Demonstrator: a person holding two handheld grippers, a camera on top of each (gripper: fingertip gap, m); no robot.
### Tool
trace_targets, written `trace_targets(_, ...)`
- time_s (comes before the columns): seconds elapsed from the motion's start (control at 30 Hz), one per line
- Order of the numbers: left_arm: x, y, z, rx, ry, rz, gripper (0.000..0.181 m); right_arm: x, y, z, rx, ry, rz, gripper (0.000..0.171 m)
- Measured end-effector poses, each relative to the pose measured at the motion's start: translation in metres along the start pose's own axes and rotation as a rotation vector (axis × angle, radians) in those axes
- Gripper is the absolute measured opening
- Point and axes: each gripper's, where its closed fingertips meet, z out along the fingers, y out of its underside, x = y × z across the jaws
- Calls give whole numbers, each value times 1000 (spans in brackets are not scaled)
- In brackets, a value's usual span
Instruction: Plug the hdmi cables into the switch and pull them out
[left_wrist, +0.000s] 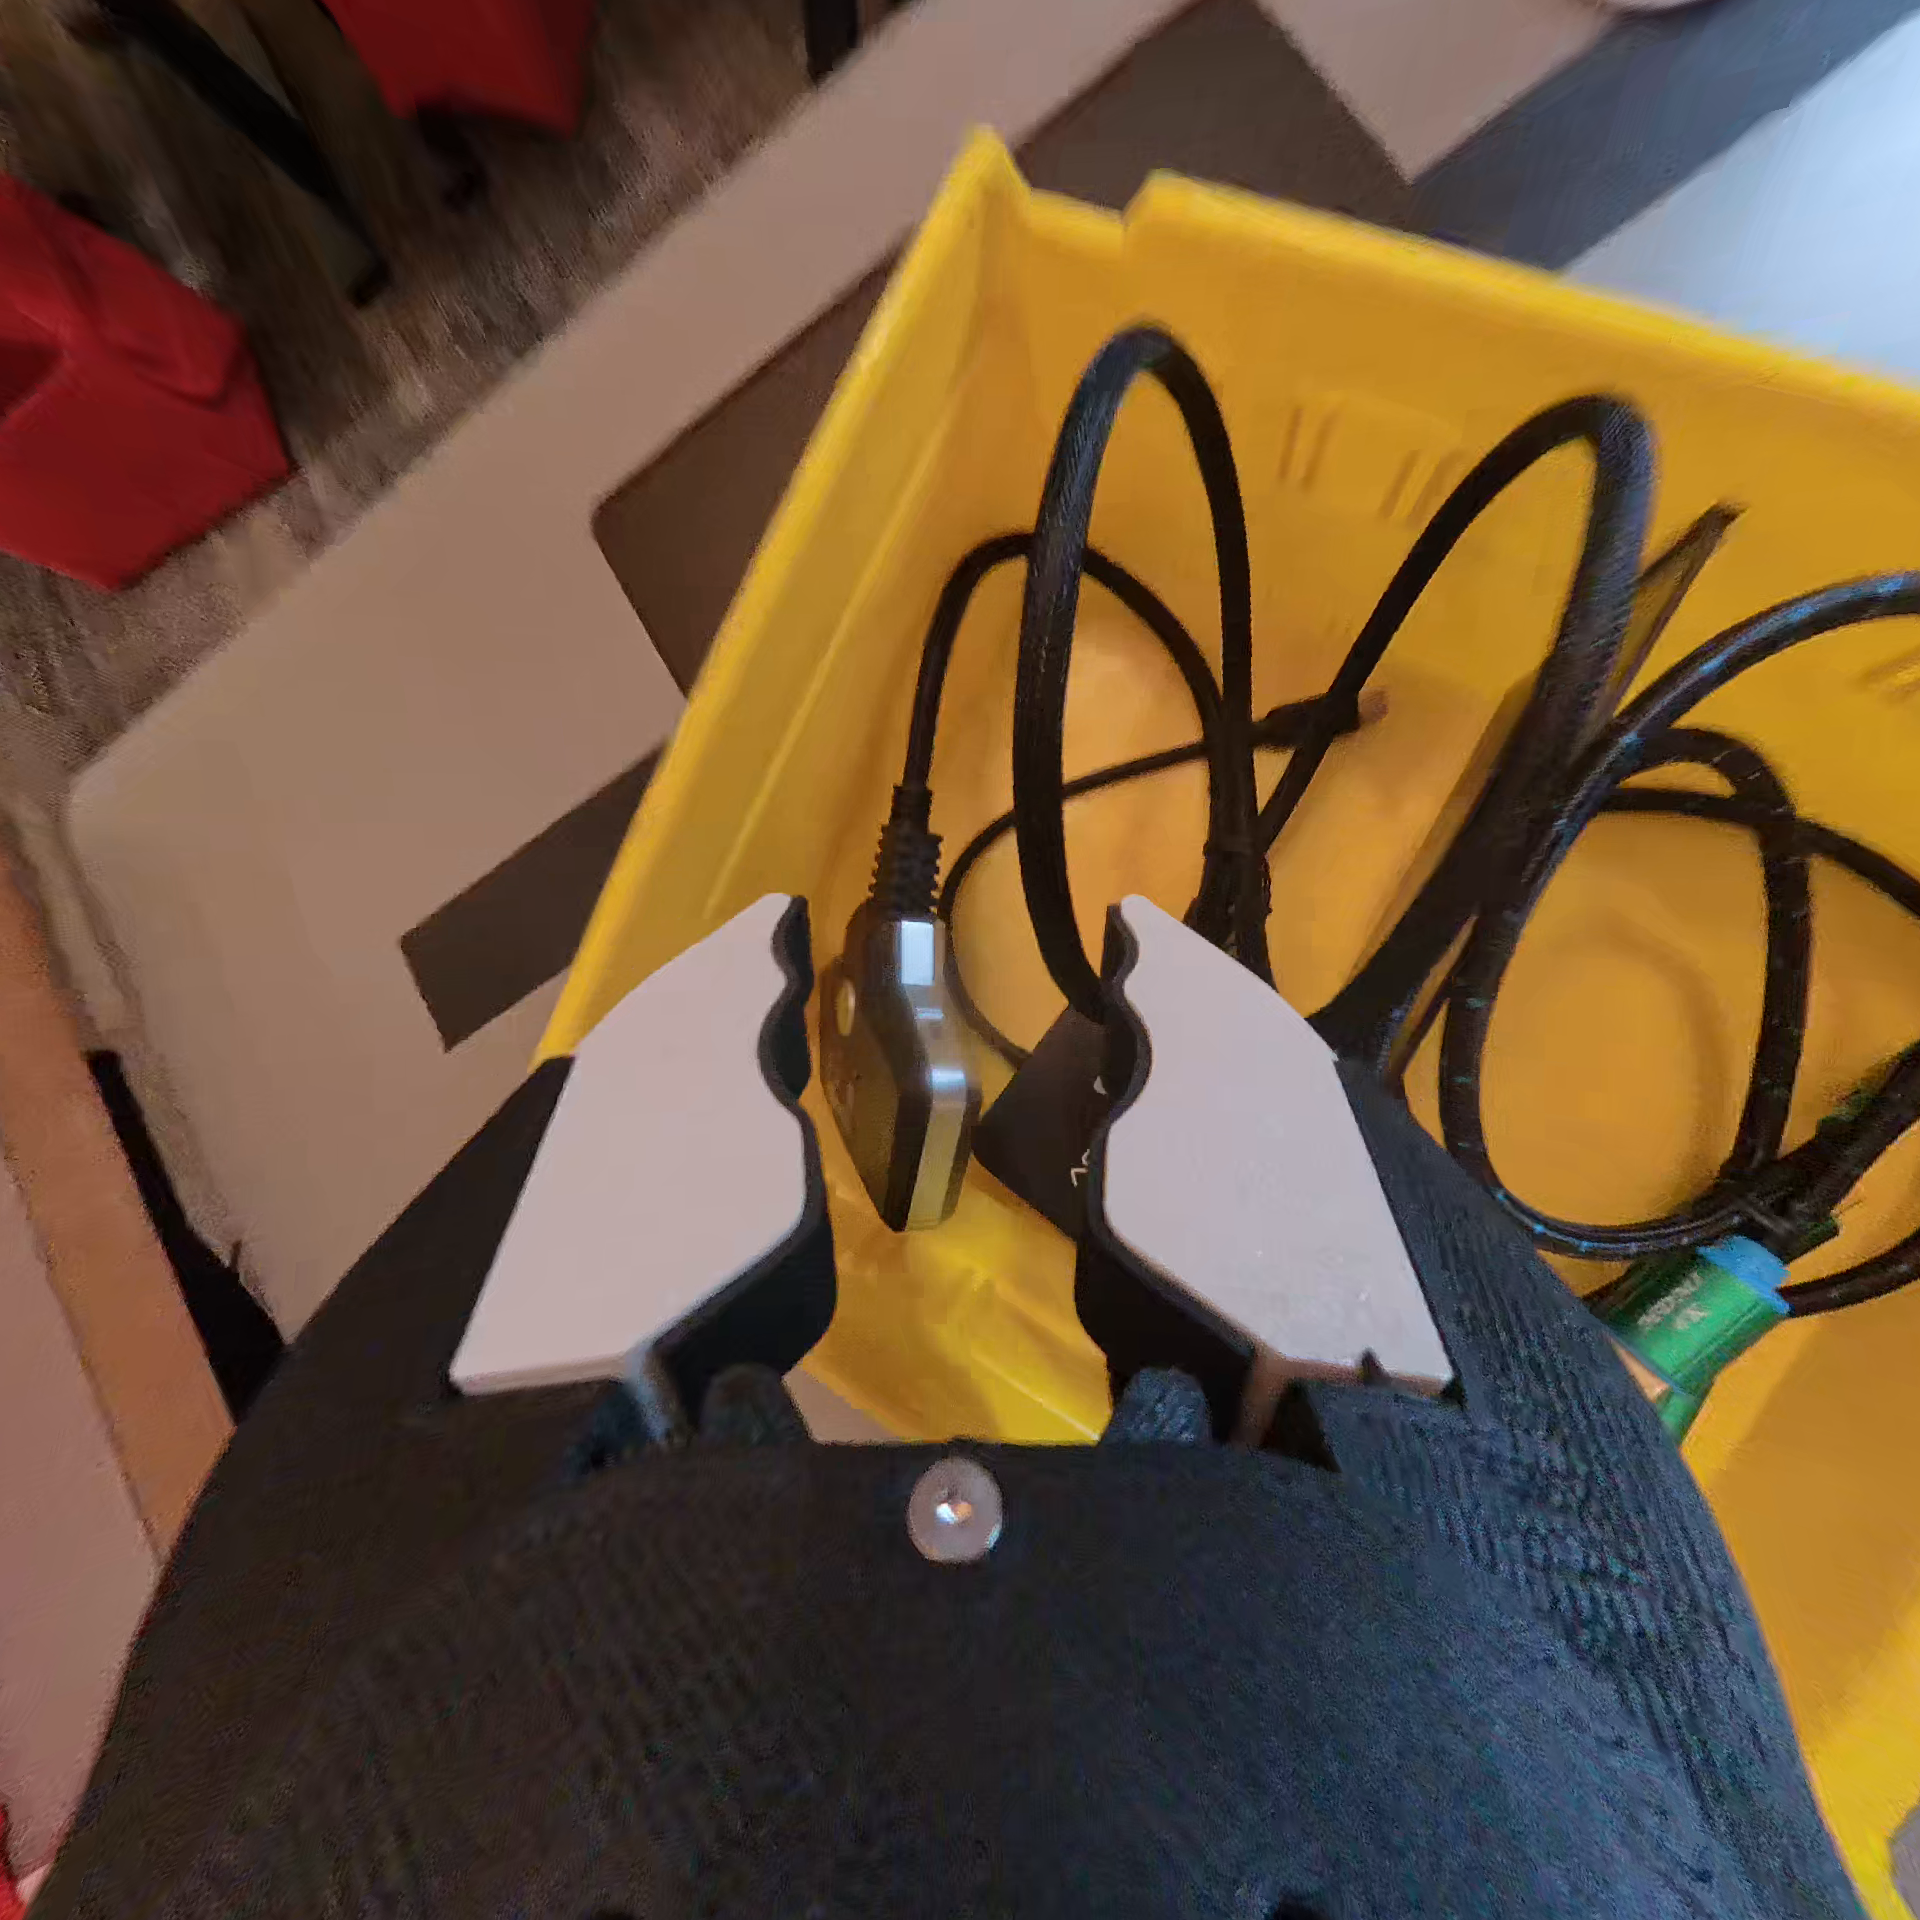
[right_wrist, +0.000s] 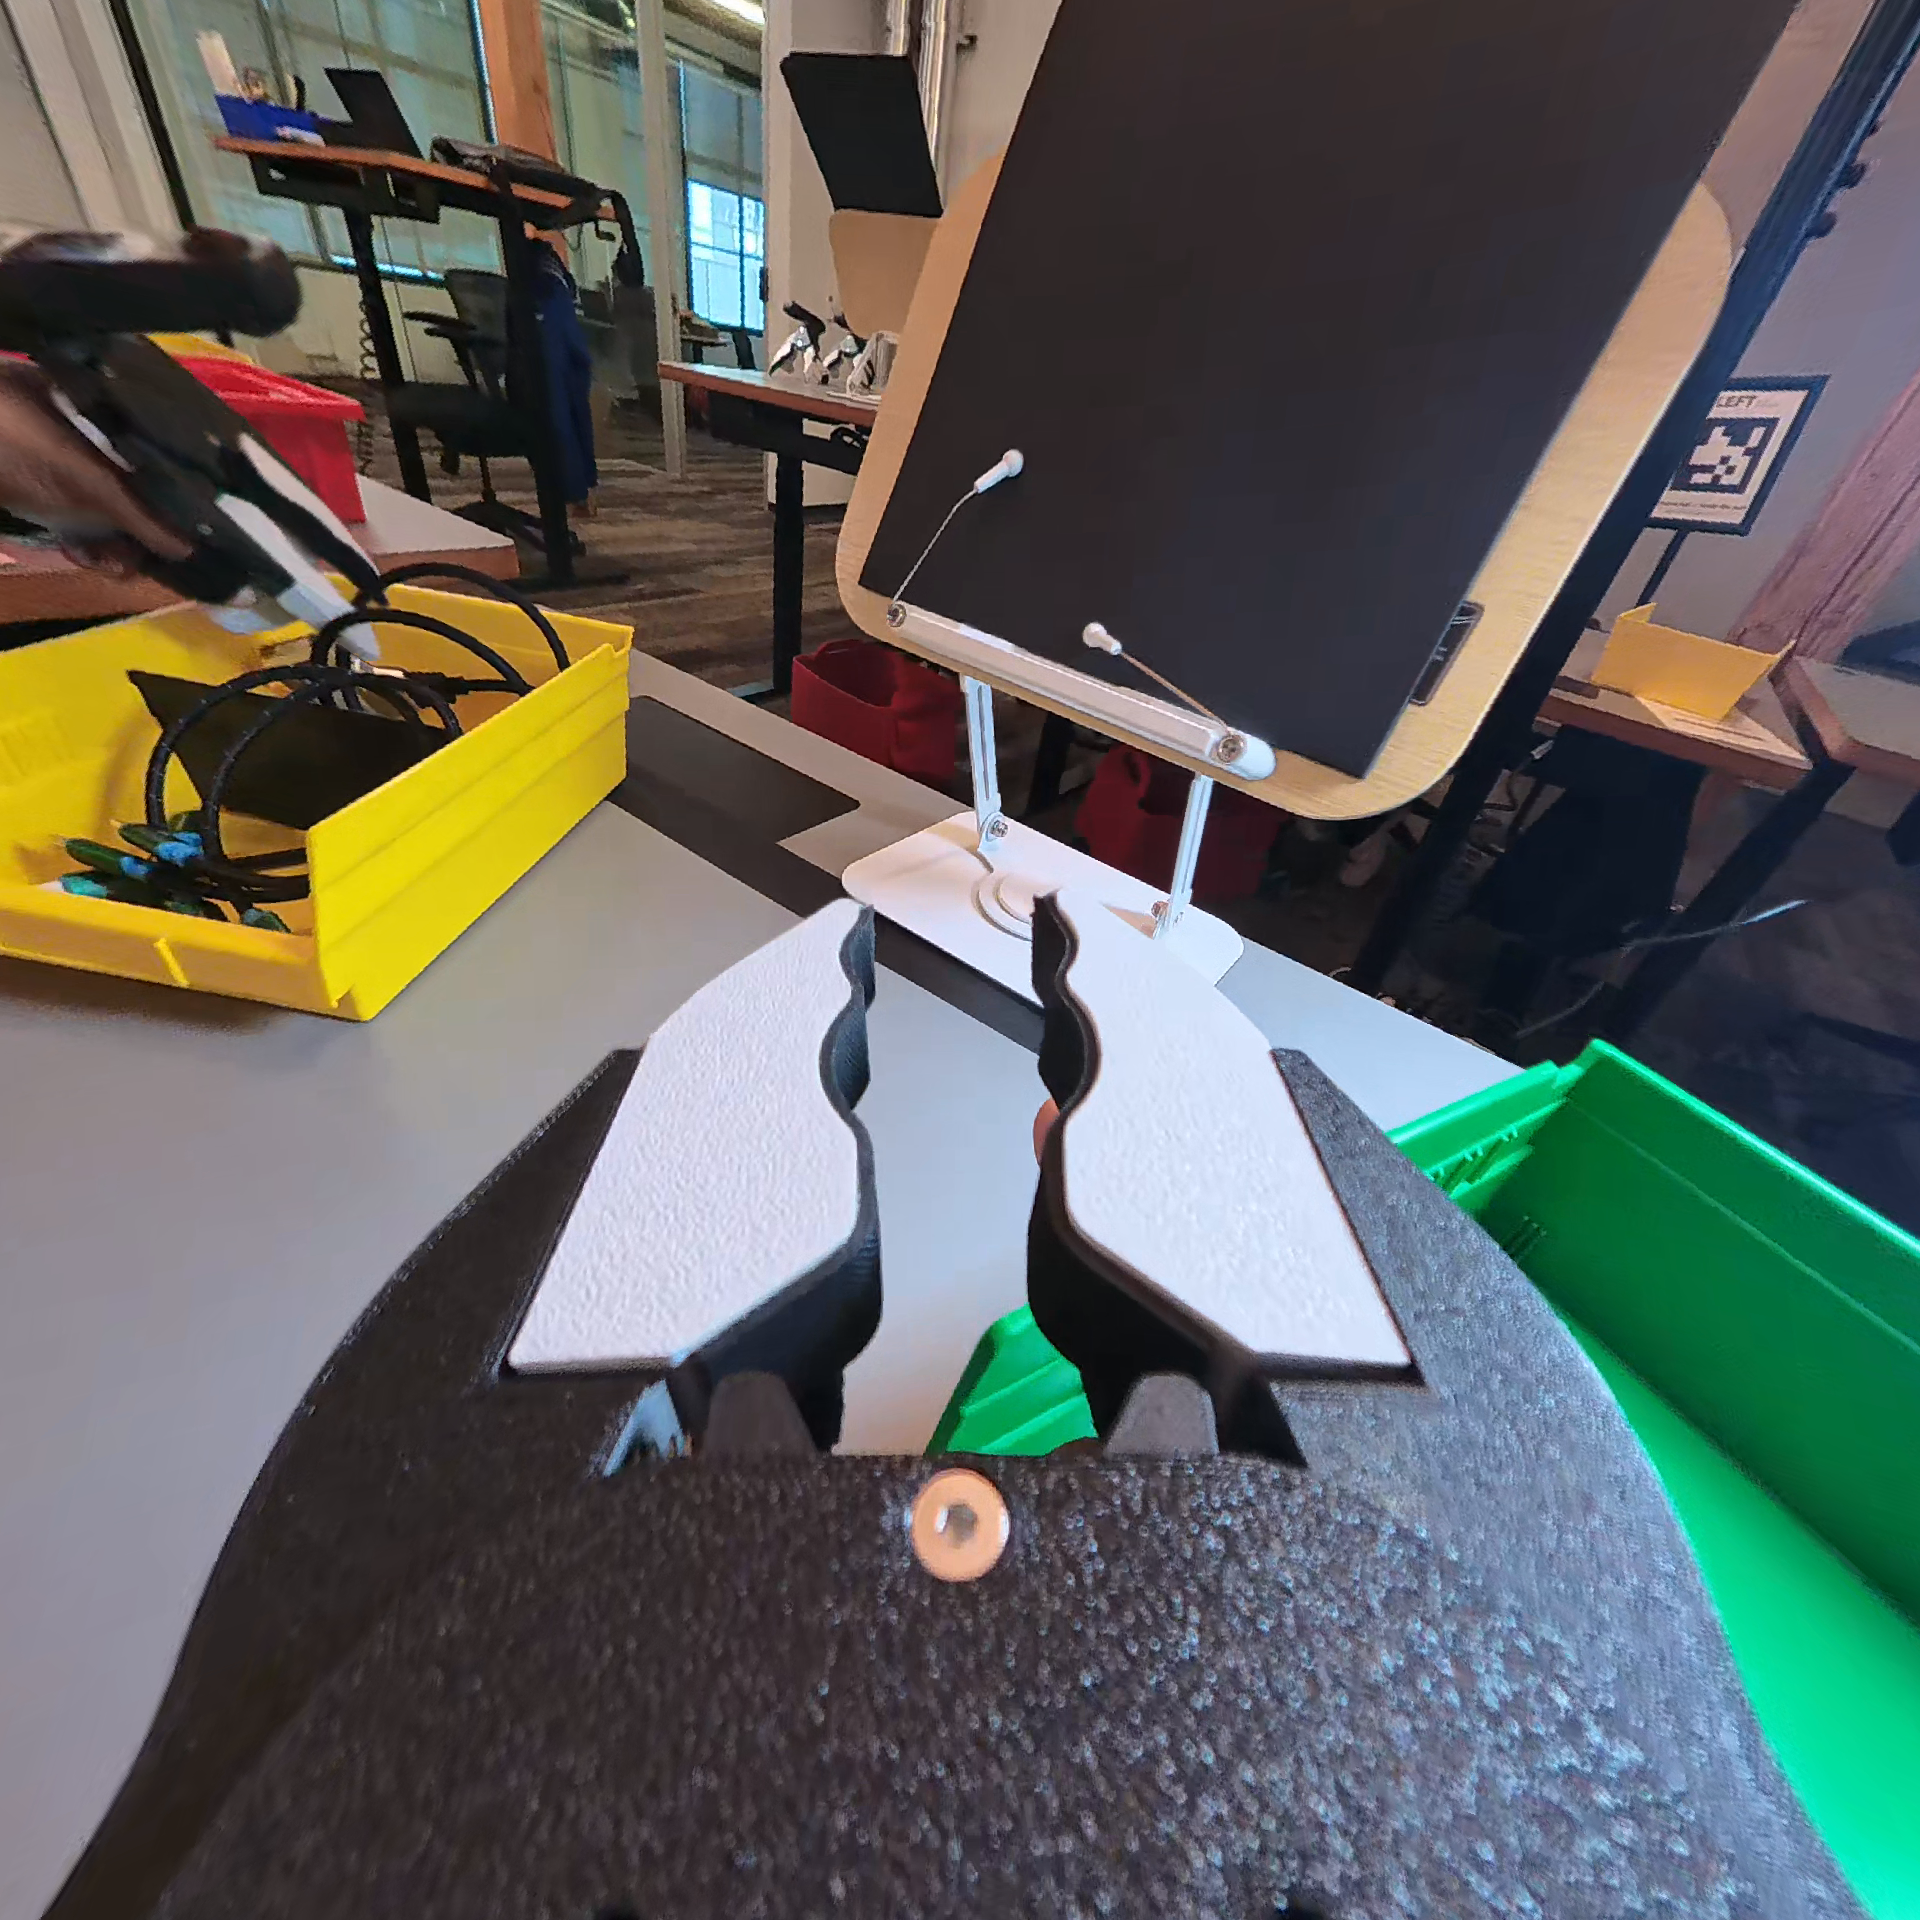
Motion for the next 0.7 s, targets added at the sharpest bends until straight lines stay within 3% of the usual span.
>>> trace_targets(0.03,3,7,9,-51,22,9,56,-1,2,2,-6,-3,-9,29)
trace_targets(0.3,1,33,37,-275,-18,127,49,2,8,4,-25,-10,-8,26)
trace_targets(0.7,-4,39,47,-407,-13,153,47,0,-1,7,-5,-19,-15,23)
